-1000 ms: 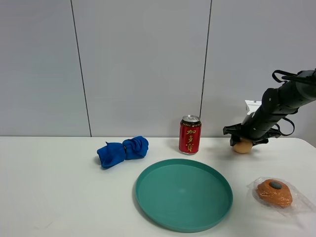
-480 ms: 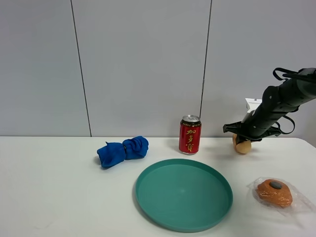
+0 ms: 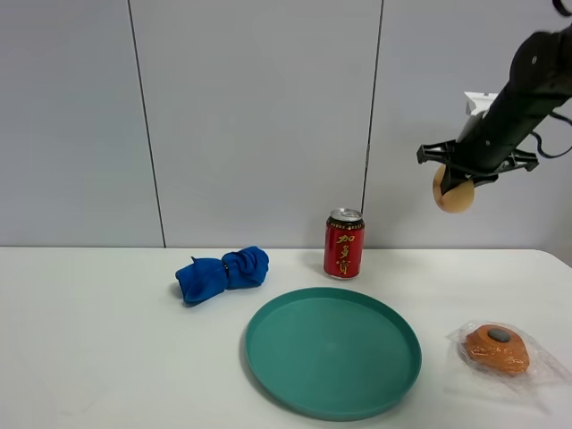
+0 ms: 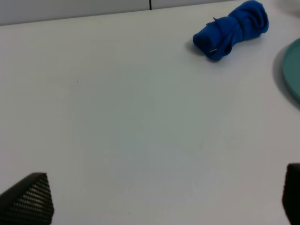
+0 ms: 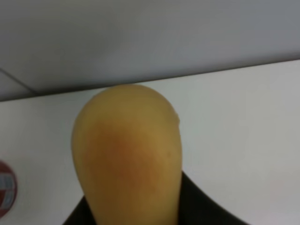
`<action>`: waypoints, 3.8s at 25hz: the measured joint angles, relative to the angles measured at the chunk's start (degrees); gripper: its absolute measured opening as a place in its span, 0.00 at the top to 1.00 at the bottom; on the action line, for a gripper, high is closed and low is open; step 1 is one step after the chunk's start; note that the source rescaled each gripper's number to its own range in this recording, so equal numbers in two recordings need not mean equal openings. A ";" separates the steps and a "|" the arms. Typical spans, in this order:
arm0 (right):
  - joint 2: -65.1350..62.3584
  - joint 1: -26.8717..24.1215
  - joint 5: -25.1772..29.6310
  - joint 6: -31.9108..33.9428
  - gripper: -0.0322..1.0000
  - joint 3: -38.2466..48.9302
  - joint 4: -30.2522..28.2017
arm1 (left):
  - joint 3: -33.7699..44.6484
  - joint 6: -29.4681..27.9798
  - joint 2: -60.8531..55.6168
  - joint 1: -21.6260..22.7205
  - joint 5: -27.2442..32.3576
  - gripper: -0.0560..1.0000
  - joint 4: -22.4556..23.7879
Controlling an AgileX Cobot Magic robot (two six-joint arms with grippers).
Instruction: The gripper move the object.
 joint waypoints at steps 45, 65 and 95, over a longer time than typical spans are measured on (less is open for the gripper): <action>11.42 32.68 22.17 -2.62 0.92 0.00 -9.55 | 0.00 0.00 0.00 0.00 0.00 0.00 0.00; 11.36 32.68 25.83 6.25 0.11 0.00 -15.13 | 0.00 0.00 0.00 0.00 0.00 0.00 0.00; -41.52 25.72 31.03 13.73 0.11 0.00 -31.46 | 0.00 0.00 0.00 0.00 0.00 0.00 0.00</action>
